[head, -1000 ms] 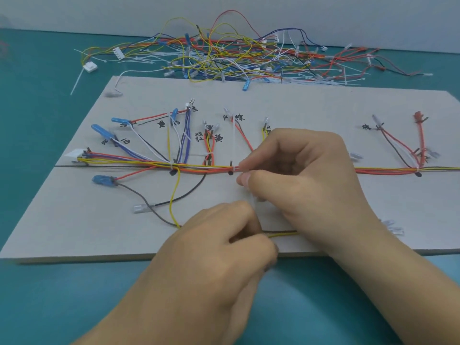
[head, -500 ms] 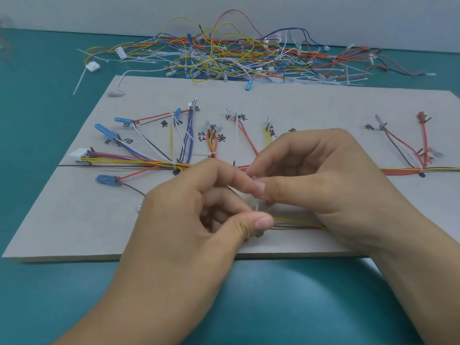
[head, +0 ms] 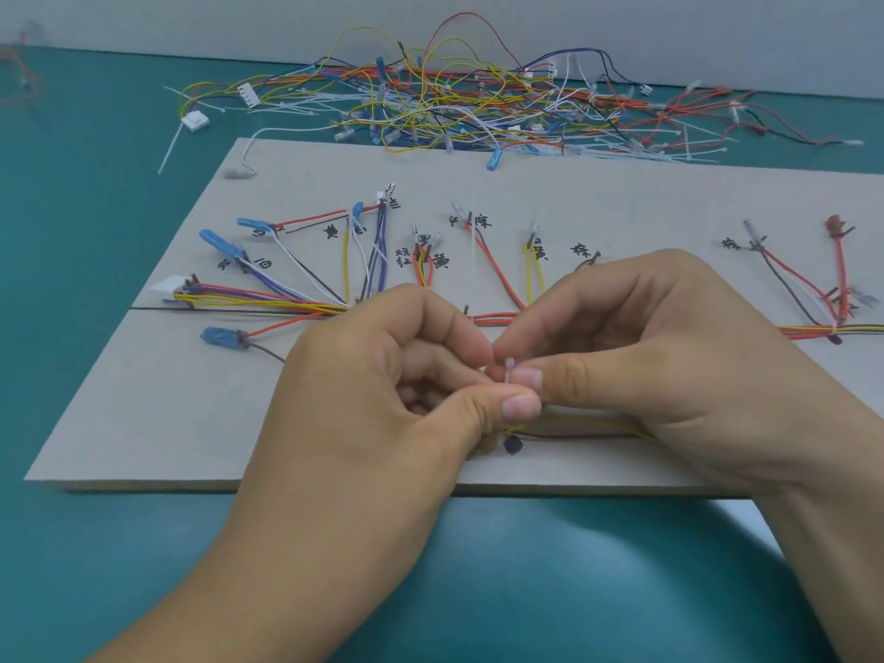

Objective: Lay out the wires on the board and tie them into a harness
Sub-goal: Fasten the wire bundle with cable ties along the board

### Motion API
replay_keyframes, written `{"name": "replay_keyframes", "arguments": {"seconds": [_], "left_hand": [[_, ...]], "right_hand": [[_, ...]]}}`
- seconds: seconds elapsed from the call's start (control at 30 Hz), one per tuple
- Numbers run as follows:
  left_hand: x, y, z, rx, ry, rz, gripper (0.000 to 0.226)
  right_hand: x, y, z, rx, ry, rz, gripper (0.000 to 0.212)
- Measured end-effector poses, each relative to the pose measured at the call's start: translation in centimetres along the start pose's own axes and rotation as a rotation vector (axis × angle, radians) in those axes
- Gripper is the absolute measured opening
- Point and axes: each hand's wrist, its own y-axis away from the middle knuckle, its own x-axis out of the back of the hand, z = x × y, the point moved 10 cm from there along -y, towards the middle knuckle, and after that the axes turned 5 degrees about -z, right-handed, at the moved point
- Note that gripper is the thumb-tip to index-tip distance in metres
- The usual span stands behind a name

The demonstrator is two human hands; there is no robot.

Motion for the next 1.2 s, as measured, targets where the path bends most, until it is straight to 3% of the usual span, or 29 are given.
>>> {"name": "replay_keyframes", "arguments": {"seconds": [0.7, 0.93, 1.2], "left_hand": [[-0.4, -0.1, 0.3, 0.026, -0.047, -0.043, 0.035], [-0.8, -0.2, 0.6, -0.013, -0.059, -0.082, 0.034], [-0.8, -0.2, 0.5, -0.035, -0.073, -0.122, 0.032]], "right_hand": [[-0.3, 0.1, -0.2, 0.026, 0.052, -0.101, 0.017], [-0.7, 0.3, 0.0, -0.027, 0.053, -0.212, 0.006], [-1.5, 0.3, 0.3, -0.033, 0.211, -0.255, 0.007]]}}
